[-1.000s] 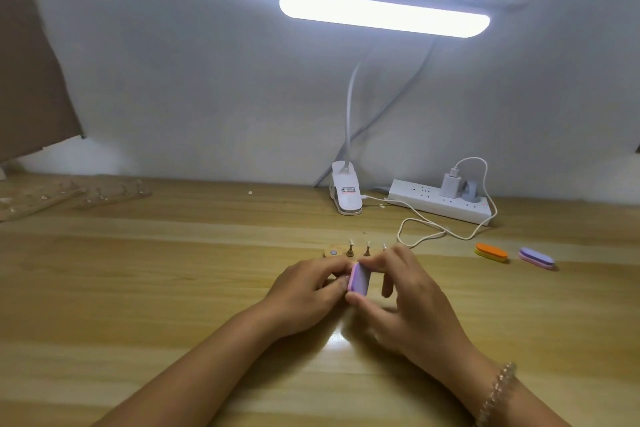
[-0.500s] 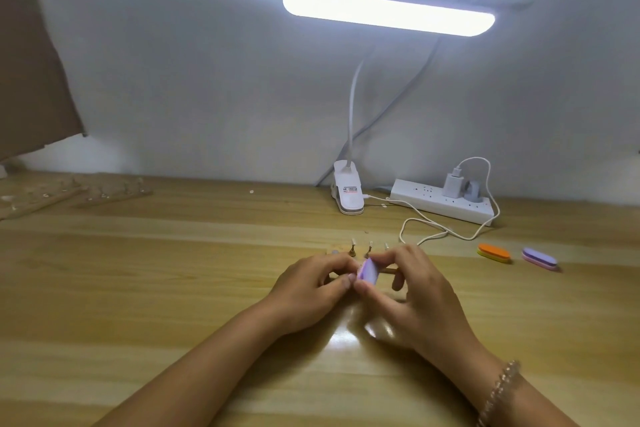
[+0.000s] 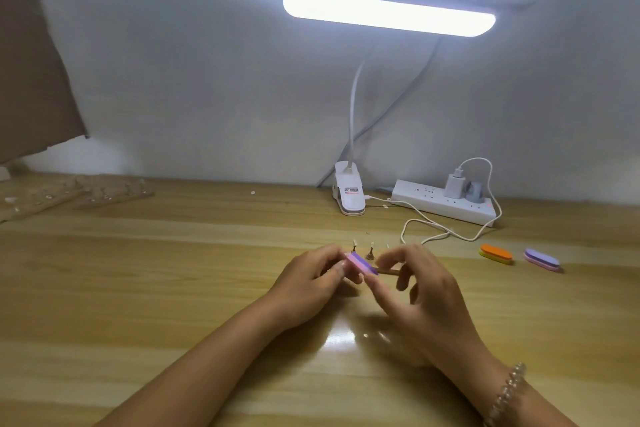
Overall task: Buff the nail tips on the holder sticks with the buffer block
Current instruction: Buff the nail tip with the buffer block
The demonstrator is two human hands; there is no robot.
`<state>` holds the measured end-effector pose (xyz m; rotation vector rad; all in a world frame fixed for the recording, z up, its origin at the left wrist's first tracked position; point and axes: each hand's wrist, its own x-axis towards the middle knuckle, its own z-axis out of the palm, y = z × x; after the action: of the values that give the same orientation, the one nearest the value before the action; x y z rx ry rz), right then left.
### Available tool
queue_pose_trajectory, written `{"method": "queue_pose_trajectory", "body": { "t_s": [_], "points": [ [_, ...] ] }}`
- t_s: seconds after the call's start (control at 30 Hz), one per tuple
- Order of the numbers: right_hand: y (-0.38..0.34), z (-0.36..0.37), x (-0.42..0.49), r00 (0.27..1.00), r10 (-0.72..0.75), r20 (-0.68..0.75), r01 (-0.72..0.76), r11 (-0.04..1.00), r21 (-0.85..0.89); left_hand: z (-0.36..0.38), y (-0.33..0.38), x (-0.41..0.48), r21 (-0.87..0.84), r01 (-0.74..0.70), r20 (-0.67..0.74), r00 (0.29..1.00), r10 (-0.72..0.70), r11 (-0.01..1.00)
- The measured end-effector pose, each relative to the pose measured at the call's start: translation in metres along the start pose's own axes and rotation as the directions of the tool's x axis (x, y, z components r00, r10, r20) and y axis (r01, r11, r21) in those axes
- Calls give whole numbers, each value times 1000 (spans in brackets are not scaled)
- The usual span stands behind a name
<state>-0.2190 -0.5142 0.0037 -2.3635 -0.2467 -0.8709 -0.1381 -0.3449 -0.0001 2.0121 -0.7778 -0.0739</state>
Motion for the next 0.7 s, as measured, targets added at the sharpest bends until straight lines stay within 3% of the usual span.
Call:
{"method": "queue_pose_trajectory", "body": {
  "t_s": [0.13,0.57,0.63,0.7],
  "points": [
    [-1,8,-7,984,-72,160,95,985,-141,3,3,-2,53,-2,33,999,0,999],
    [3,7,-7,968,-94,234,121,987,-106,2,4,-2,135,-12,67,998,3,991],
    [1,7,-6,975,-66,213,87,992,-88,2,5,-2,123,-16,82,997,6,992],
    [1,5,-4,995,-11,100,16,999,-48,2,4,-1,128,-9,73,997,0,992]
  ]
}}
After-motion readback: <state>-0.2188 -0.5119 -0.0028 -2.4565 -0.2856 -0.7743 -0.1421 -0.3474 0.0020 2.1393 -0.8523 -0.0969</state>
